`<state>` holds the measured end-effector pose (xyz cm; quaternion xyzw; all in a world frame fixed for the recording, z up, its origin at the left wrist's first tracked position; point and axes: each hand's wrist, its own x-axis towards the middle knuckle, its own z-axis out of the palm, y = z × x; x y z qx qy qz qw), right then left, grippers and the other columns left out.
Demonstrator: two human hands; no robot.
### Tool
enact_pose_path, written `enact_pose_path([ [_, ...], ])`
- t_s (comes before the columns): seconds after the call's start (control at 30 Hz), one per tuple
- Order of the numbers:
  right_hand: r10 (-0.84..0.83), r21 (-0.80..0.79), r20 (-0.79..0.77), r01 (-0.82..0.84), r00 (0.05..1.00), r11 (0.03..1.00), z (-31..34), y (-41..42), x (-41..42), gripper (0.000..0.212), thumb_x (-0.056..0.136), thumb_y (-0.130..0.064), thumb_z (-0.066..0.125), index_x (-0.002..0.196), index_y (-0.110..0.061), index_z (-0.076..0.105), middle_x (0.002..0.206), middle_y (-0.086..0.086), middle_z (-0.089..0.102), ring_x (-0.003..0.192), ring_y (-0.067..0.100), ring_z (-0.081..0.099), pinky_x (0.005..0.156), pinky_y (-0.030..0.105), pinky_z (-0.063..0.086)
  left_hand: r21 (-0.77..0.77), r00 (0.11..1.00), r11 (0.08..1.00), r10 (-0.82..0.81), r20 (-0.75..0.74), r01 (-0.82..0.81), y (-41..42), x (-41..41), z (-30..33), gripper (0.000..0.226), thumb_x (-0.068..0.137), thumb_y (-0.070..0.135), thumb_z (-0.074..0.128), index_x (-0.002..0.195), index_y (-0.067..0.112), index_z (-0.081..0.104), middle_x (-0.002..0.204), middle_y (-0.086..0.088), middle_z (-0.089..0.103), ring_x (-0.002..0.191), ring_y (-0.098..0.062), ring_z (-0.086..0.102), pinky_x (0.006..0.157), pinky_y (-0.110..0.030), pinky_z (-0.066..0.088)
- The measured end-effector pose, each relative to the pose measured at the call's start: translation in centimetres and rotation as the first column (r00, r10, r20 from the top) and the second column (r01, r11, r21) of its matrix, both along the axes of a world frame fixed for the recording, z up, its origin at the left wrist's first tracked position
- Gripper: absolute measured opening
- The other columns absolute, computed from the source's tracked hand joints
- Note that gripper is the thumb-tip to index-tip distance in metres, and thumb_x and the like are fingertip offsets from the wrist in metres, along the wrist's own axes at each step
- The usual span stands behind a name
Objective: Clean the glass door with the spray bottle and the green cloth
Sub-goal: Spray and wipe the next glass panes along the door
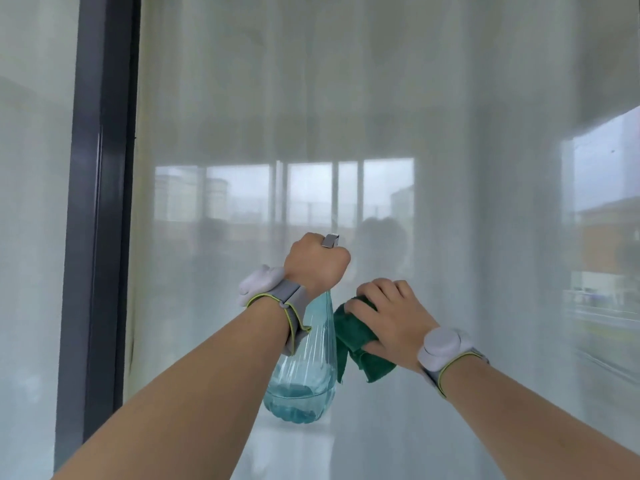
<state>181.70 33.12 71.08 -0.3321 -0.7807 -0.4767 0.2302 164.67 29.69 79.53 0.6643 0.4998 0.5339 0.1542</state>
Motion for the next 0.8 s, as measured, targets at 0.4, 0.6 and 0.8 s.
enact_pose_path([
  [0.4, 0.007, 0.085, -0.11, 0.003, 0.994, 0.996, -0.9, 0.7, 3.3, 0.054, 0.066, -0.039, 0.069, 0.115, -0.023, 0.052, 0.109, 0.002, 0.052, 0.099, 0.03, 0.049, 0.078, 0.041, 0.04, -0.03, 0.996, 0.999, 0.016, -0.087, -0.019, 0.0, 4.4, -0.8, 0.027, 0.058, 0.024, 0.044, 0.075, 0.005, 0.051, 0.082, -0.02, 0.066, 0.066, -0.025, 0.045, 0.063, -0.034, 0.035],
  [0.6, 0.031, 0.201, -0.138, -0.003, 0.99, 0.98, 1.3, 2.2, 0.7, 0.057, 0.06, -0.036, 0.073, 0.112, -0.02, 0.056, 0.107, 0.005, 0.054, 0.097, 0.031, 0.048, 0.079, 0.042, 0.033, 0.111, 0.992, 0.985, 0.13, -0.002, -0.129, -1.4, 3.8, 1.4, 0.024, 0.069, 0.02, 0.047, 0.063, 0.016, 0.024, 0.063, 0.0, 0.031, 0.06, -0.023, 0.024, 0.056, -0.029, 0.02],
  [0.8, -0.006, 0.207, -0.53, 0.136, 0.848, 0.969, 7.7, 2.3, -2.7, 0.037, 0.074, -0.027, 0.066, 0.108, -0.018, 0.056, 0.099, 0.007, 0.051, 0.091, 0.031, 0.046, 0.076, 0.042, 0.033, 0.22, 0.967, 0.942, 0.248, 0.055, -0.254, -3.0, 2.7, 4.3, 0.022, 0.07, 0.02, 0.046, 0.063, 0.016, 0.026, 0.064, -0.002, 0.032, 0.058, -0.024, 0.025, 0.055, -0.031, 0.021],
])
